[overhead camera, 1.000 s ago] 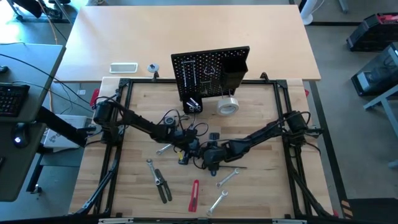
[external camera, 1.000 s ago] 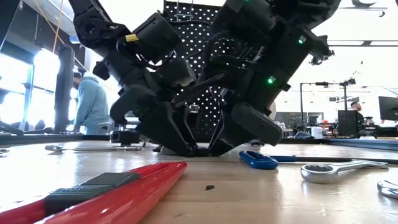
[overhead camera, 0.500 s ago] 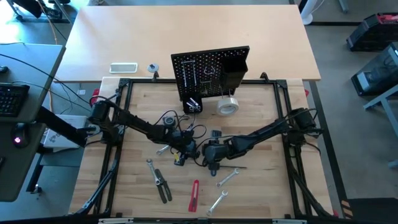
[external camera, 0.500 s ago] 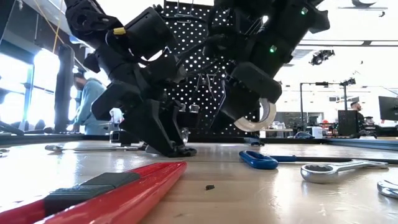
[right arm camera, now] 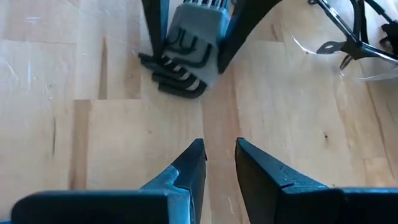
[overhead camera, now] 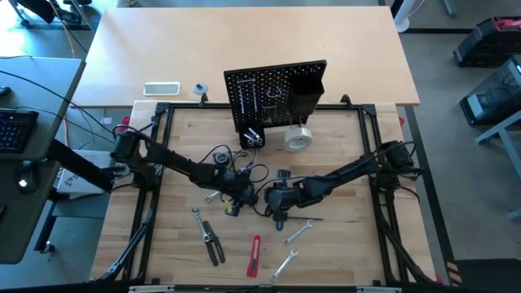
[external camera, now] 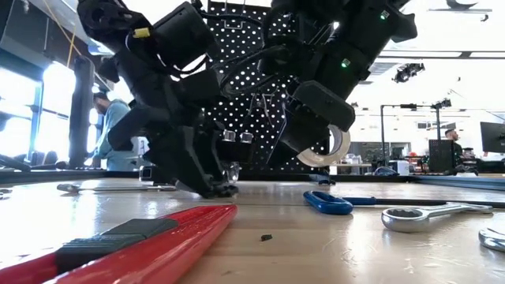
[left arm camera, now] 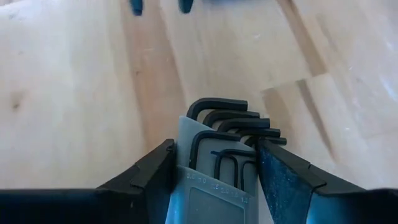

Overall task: Hang tools onto peg board
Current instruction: Put the set of hex keys into the bottom black bin on the peg board

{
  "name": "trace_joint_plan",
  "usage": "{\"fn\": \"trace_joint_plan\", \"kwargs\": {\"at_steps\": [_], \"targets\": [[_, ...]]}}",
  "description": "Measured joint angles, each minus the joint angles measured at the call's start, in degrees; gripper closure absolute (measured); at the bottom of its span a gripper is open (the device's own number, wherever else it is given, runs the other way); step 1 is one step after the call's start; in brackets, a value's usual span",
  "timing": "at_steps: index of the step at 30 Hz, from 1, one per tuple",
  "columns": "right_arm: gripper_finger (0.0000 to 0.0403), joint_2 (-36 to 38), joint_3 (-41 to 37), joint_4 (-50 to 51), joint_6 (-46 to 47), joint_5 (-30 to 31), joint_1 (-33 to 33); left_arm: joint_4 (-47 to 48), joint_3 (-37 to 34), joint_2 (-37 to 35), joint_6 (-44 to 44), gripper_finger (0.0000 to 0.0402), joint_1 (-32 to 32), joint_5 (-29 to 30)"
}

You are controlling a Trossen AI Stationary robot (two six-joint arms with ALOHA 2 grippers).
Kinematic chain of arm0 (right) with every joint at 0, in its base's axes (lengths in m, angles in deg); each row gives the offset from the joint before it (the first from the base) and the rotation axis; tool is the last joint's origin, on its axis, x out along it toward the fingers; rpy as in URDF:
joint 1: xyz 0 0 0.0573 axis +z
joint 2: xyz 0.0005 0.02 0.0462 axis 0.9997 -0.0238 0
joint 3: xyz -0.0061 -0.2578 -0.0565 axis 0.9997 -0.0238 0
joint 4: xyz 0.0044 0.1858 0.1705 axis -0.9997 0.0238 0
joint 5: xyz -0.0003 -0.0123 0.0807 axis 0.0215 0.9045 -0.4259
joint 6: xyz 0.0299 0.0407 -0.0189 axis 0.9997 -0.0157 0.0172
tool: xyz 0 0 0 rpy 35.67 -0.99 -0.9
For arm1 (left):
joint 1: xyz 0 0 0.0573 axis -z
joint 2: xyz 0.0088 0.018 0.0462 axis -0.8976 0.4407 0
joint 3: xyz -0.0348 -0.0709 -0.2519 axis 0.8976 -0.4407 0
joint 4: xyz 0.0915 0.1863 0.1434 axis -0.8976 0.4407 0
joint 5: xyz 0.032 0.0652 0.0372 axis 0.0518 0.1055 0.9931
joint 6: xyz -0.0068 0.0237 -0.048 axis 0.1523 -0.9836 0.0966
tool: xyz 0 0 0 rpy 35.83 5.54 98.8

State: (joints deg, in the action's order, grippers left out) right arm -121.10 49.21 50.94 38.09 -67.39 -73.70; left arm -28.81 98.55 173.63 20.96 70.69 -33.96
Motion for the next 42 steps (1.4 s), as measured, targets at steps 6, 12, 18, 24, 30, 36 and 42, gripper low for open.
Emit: {"fn": "trace_joint_plan", "kwargs": {"at_steps": [6,12,18,24,30,36,42], "targets": [[0.032,0.0,0.04,0.1,-0.22,0.1,-0.33,2.11,0.03,-4.28,-1.95,0.0215,-0.1,4.37],[0.032,0.02,0.09,0.08,-0.24,0.15,-0.34,3.23,0.09,-8.5,-4.54,0.0215,-0.87,10.27],[0.032,0.04,0.09,0.0,-0.24,0.17,-0.32,3.55,0.14,-13.51,-6.42,0.0216,-3.79,15.79],[0.032,0.07,0.09,-0.12,-0.27,0.17,-0.32,3.28,0.16,-18.05,-9.93,0.0216,-7.7,22.21],[0.032,0.09,0.09,-1.15,-0.71,0.34,-0.32,-0.7,0.25,-19.69,-13.78,0.0216,-12.73,22.63],[0.032,0.09,0.09,-2.18,-1.48,0.34,-0.32,-3.82,0.25,-19.66,-17.53,0.0216,-17.1,21.49],[0.032,0.09,0.09,-3.07,-1.95,0.65,-0.34,-4.48,0.25,-19.66,-18.14,0.0216,-20.99,17.45]]}}
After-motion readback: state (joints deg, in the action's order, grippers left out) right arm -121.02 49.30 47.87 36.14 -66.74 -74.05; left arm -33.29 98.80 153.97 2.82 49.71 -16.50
